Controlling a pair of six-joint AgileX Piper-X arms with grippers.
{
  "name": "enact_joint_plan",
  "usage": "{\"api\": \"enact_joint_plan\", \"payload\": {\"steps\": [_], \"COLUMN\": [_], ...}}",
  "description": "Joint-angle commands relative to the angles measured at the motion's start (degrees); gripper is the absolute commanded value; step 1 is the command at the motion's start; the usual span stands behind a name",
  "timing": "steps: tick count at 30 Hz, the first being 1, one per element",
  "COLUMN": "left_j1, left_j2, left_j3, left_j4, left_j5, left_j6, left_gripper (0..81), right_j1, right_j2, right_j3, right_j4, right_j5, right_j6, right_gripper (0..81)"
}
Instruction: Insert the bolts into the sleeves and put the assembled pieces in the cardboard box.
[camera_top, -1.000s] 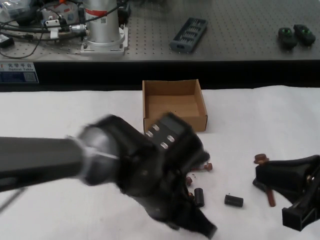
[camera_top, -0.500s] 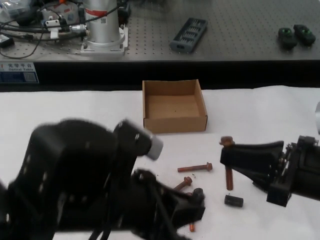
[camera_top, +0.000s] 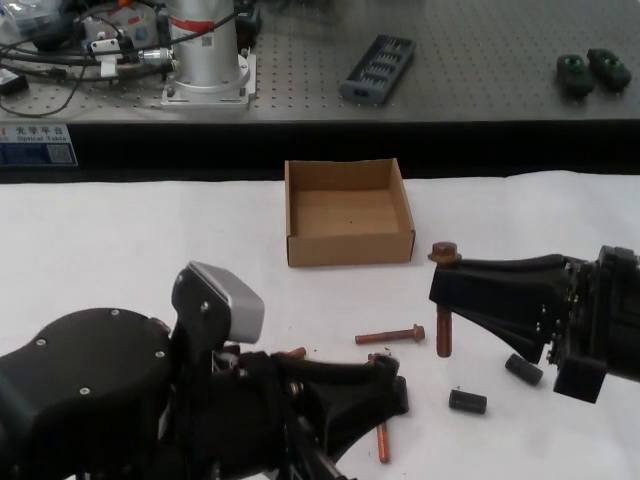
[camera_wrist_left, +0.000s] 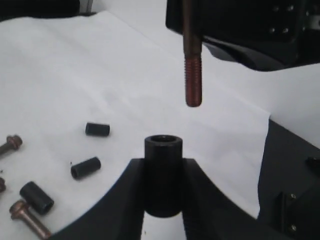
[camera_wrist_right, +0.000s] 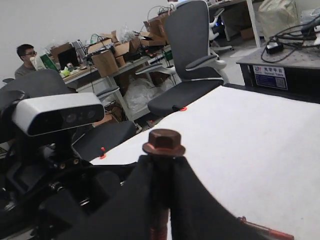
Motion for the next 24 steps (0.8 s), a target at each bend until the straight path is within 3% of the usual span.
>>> {"api": "enact_joint_plan", "payload": {"steps": [1,16,24], "left_j1": [-0.13,-0.13,0.14], "left_j2": [-0.49,-0.49,-0.49], "left_j3": [-0.08,3.27,3.25], "left_j4": [-6.7,-6.68,-6.67], "left_j5": [-0.85,-2.52,-4.62], "left_j6": [-1.01,-1.04,0.66], "left_gripper": [0.6,0.6,0.6], "right_j1": [0.07,0.07,0.07], "right_j2": [0.26,11.1,19.34], "right_j3": [-0.27,-0.27,-0.27], "right_j4": [-4.7,-19.5,-34.15], "right_j5": [0.56,-0.63,-0.63], "right_j6": [2.95,9.72,18.79], "right_gripper": [4.3,4.3,4.3]}}
